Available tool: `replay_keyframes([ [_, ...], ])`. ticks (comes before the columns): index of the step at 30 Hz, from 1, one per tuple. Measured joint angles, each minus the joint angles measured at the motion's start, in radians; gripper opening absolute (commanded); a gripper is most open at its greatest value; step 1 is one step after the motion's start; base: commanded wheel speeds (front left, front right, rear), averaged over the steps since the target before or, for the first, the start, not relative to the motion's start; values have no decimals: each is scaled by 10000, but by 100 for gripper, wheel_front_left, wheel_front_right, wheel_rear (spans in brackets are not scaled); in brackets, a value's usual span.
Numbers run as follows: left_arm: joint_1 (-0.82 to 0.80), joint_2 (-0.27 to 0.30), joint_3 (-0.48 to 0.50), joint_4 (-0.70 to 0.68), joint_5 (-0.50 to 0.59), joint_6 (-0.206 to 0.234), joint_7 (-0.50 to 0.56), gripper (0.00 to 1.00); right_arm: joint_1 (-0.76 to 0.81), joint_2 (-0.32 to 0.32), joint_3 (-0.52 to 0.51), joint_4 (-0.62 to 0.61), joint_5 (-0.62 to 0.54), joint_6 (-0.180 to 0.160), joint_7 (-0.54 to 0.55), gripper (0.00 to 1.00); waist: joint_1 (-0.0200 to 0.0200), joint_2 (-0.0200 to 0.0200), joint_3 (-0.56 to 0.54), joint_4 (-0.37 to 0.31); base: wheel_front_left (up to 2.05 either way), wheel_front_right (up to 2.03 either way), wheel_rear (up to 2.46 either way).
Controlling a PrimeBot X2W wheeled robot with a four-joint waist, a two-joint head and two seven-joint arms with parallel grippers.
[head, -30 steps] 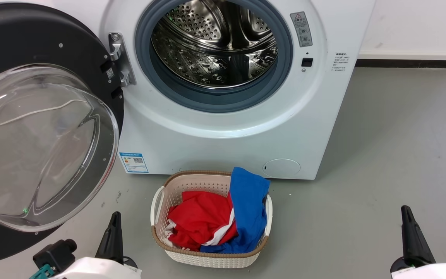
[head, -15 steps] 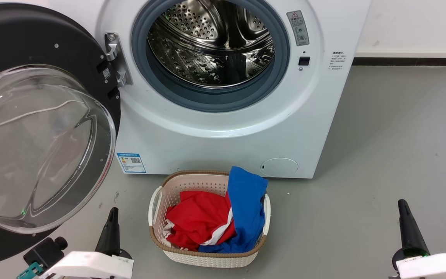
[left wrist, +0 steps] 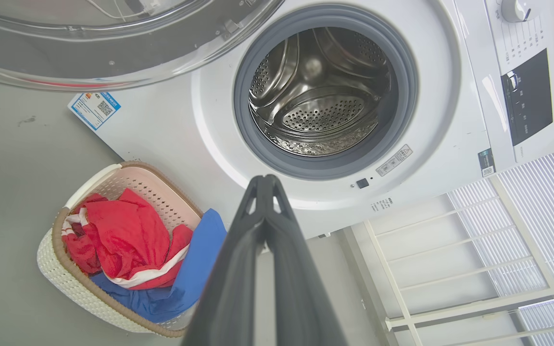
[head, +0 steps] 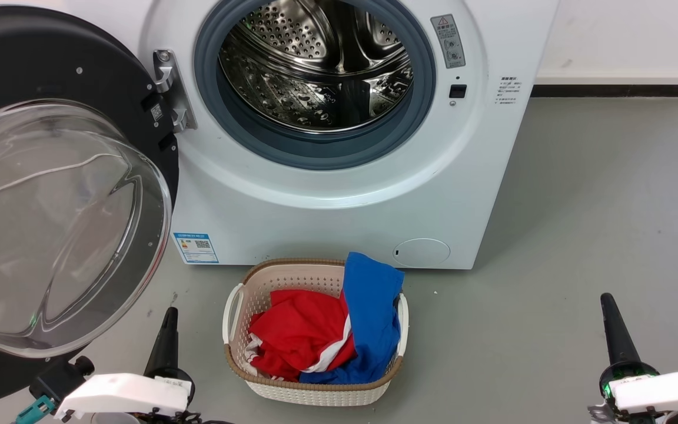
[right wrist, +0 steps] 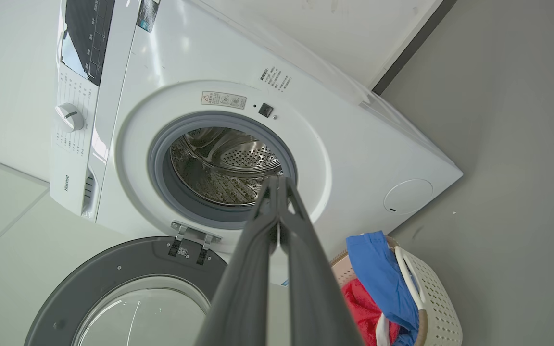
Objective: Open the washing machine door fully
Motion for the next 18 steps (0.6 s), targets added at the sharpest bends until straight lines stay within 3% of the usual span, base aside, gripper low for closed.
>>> replay_keyframes([
  [18, -310, 0, 176, 136, -2132, -77, 527, 0, -442, -8, -6, 364, 1992, 0, 518, 0, 0, 0, 35, -122, 0, 0, 0],
])
